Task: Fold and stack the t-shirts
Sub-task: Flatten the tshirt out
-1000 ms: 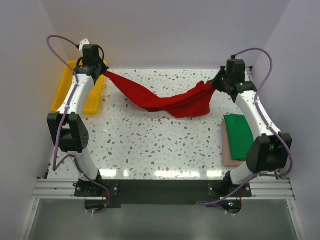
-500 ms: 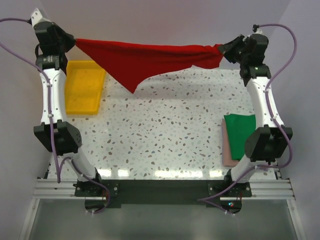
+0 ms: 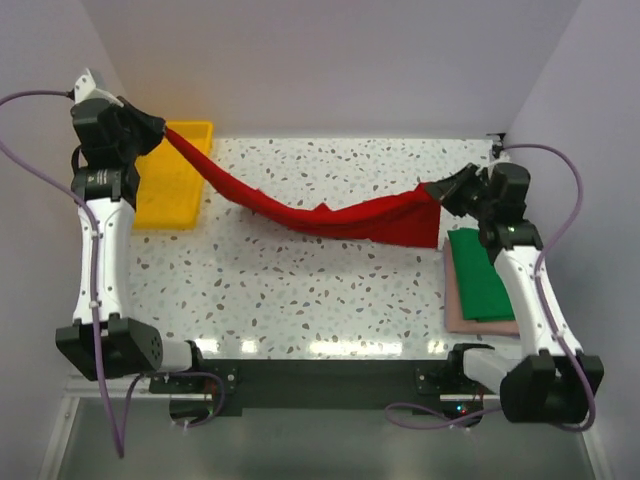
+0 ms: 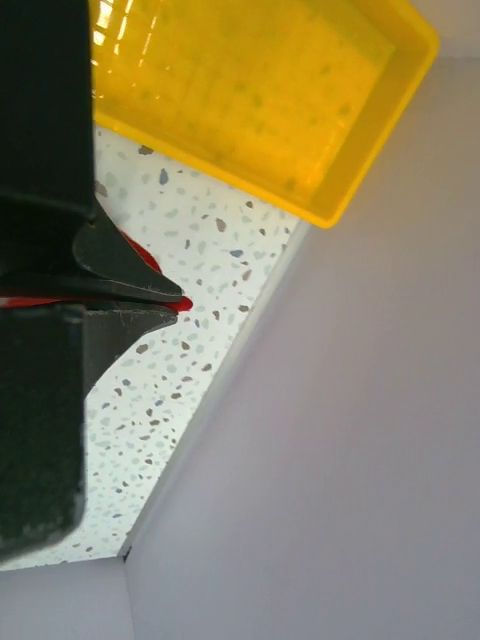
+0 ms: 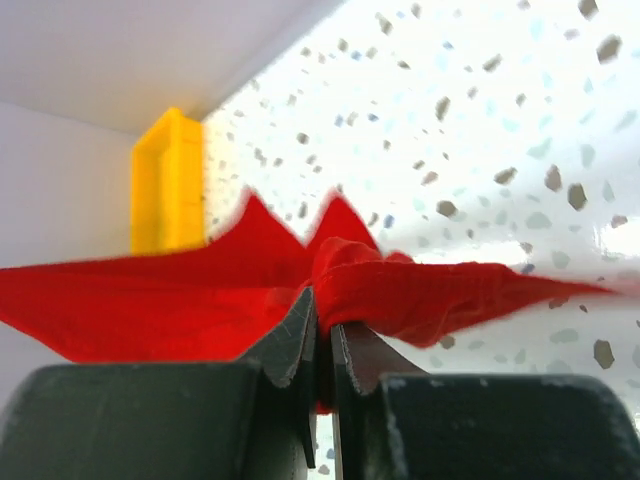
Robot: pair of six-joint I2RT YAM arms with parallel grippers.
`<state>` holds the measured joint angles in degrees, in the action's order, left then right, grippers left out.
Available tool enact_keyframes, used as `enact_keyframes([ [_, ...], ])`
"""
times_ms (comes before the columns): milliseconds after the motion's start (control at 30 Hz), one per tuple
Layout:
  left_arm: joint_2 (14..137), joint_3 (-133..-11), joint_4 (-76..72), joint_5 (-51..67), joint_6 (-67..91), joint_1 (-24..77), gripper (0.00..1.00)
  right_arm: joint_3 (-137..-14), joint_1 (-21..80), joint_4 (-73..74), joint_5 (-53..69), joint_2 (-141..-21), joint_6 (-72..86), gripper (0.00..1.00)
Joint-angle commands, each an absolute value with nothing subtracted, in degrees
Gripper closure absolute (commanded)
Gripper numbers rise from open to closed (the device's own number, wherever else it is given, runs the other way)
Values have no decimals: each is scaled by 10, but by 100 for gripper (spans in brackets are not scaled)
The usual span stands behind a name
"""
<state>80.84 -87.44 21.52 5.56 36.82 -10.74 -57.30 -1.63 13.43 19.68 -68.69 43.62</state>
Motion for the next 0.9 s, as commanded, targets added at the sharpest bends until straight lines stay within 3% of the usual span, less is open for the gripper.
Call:
enact_keyframes([
  [0,715,-916,200,53,352,-110,100,-616,-19,153,213,-575,410,100],
  [200,699,-949,219,47,342,-110,100,-630,-18,203,210,-497,424,98],
  [433,847,-934,139,133,365,-109,100,-592,-19,121,214,-615,453,93],
  [533,959,-969,119,167,365,-102,100,-607,-19,68,206,-730,465,81],
  [567,989,-986,120,182,364,-100,99,-620,-20,61,209,-801,466,72],
  [633,1069,-1039,141,217,363,-98,77,-675,-21,54,232,-867,461,61],
  [667,1084,-1046,143,223,364,-98,62,-692,-21,53,240,-894,461,48],
  [767,1081,-1031,146,222,353,-96,46,-747,-23,78,261,-956,443,27],
  [867,1008,-944,134,197,349,-95,38,-745,-23,121,225,-948,413,23],
])
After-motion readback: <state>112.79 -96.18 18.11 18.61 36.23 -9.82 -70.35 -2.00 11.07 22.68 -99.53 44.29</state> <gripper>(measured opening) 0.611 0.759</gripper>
